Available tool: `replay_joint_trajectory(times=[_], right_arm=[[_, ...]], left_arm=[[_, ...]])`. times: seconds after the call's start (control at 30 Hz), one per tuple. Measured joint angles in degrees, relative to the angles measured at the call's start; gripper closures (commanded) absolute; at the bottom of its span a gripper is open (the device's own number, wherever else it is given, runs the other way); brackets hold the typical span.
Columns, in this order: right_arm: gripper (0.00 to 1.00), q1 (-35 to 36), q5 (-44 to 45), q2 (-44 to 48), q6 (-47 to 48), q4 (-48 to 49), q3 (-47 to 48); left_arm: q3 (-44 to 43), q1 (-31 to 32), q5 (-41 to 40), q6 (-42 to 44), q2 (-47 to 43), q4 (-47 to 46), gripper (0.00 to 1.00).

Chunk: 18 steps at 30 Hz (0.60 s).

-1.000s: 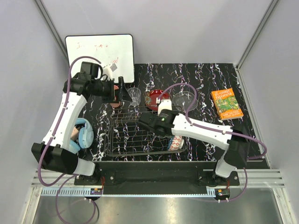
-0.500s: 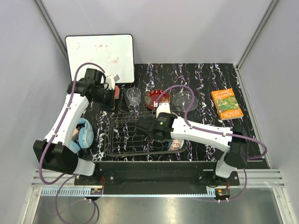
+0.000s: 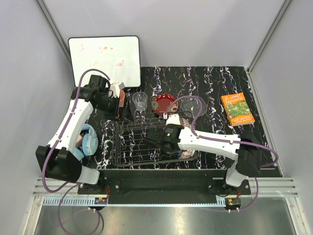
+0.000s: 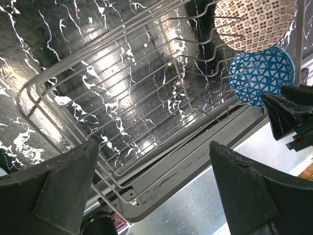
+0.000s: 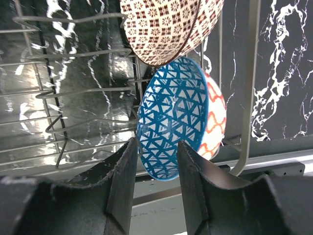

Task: Load the mixed dishes into the dish rack

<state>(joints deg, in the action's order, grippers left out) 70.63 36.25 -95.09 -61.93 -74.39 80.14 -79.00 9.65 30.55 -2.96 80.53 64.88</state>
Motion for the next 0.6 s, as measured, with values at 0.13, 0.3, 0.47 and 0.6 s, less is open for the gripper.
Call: replay_joint_trajectory(times=[0.13,0.3,0.47,0.6], right_arm=[[0.53,0.0,-0.6,0.4,0.0,0.1,-2.1],[0.48,0.0,-1.0,1.9,0.4,-1.9,0.6],[0.45,0.1,1.2,1.8,2.0,-2.3,13.5],[0.44,-1.4,5.6,2.4,2.8,-1.4,19.7]], left_arm=[[1.3,-0.5,0.1,0.4,0.0,0.0,0.01],[3.0,-0.8,0.2,0.5,0.3,-0.4,0.01],[4.7,-0.8,0.7,0.7,1.4,-1.2,0.01],[7.0,-0.8,0.8,1.6,2.1,-1.7,0.01]])
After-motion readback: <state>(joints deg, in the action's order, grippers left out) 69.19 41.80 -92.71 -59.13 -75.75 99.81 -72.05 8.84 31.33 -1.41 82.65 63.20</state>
